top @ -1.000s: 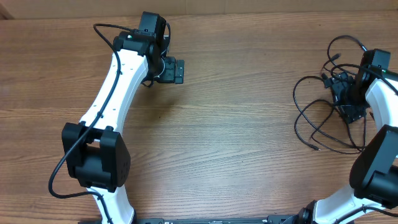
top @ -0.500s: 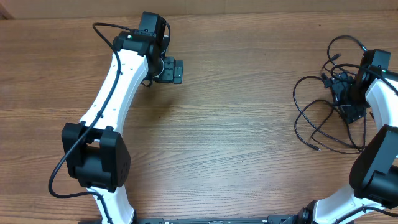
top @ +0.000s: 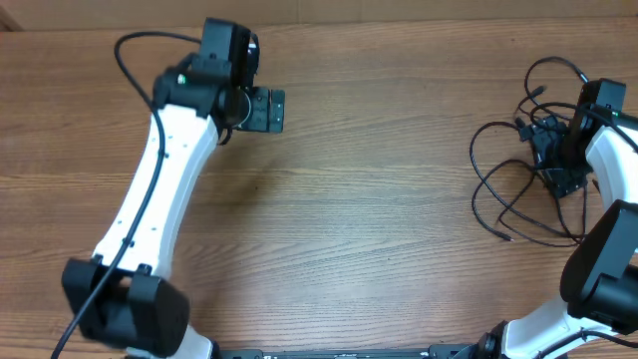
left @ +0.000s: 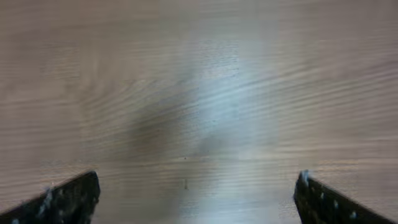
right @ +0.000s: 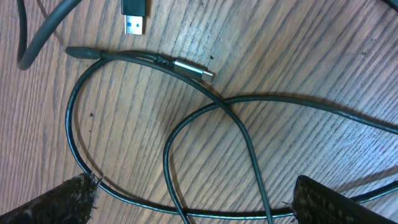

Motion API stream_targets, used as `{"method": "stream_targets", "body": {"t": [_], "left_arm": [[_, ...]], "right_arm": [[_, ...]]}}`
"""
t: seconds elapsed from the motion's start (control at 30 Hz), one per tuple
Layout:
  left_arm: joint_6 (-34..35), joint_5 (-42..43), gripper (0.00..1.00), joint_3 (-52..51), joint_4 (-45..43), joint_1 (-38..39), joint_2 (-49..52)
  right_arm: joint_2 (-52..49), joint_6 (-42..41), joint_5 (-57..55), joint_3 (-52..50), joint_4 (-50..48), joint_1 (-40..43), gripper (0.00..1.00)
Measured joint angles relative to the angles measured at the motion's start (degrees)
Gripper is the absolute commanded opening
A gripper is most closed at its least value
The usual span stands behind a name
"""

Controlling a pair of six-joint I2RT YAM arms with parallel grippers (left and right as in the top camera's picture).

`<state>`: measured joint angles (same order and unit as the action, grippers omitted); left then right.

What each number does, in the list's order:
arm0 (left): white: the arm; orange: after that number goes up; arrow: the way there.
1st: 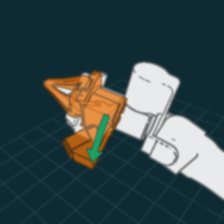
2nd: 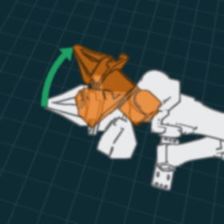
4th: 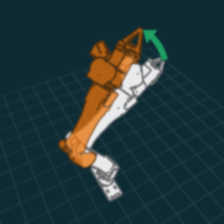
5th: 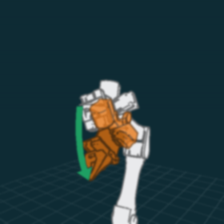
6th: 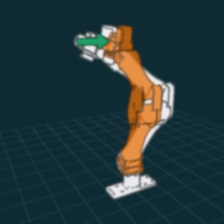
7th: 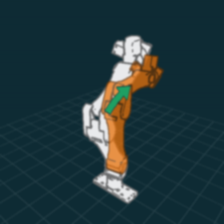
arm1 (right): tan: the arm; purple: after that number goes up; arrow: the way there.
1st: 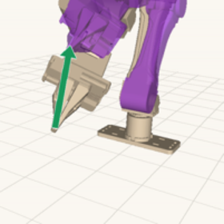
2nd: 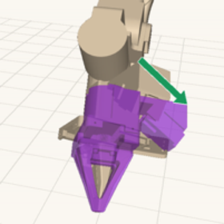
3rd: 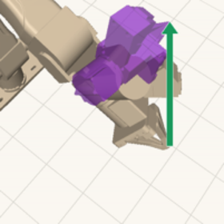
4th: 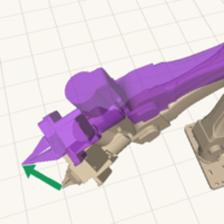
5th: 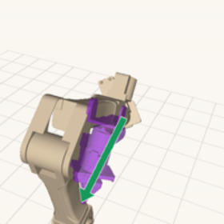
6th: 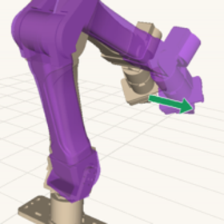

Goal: Untangle cables

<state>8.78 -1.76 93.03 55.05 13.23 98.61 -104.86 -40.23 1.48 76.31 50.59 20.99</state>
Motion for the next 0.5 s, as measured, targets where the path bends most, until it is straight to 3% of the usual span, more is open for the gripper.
{"method": "stream_targets", "body": {"t": [0.1,0.23,0.37,0.5], "left_arm": [[-1.53,-0.02,1.00,-13.35,-11.80,0.00,-4.94],[-7.98,2.89,1.00,-32.15,-36.11,0.00,-11.91],[-12.66,7.10,1.00,-45.35,-56.37,0.00,-17.77],[-14.62,9.05,0.99,-55.82,-69.88,-0.02,-22.21]], "right_arm": [[0.00,-0.02,0.00,0.00,-0.02,0.00,1.00],[0.00,-0.02,0.00,0.00,-0.02,0.00,1.00],[0.00,0.00,0.00,0.00,0.00,0.00,1.00],[0.00,0.00,0.00,0.00,0.02,0.00,1.00]]}}
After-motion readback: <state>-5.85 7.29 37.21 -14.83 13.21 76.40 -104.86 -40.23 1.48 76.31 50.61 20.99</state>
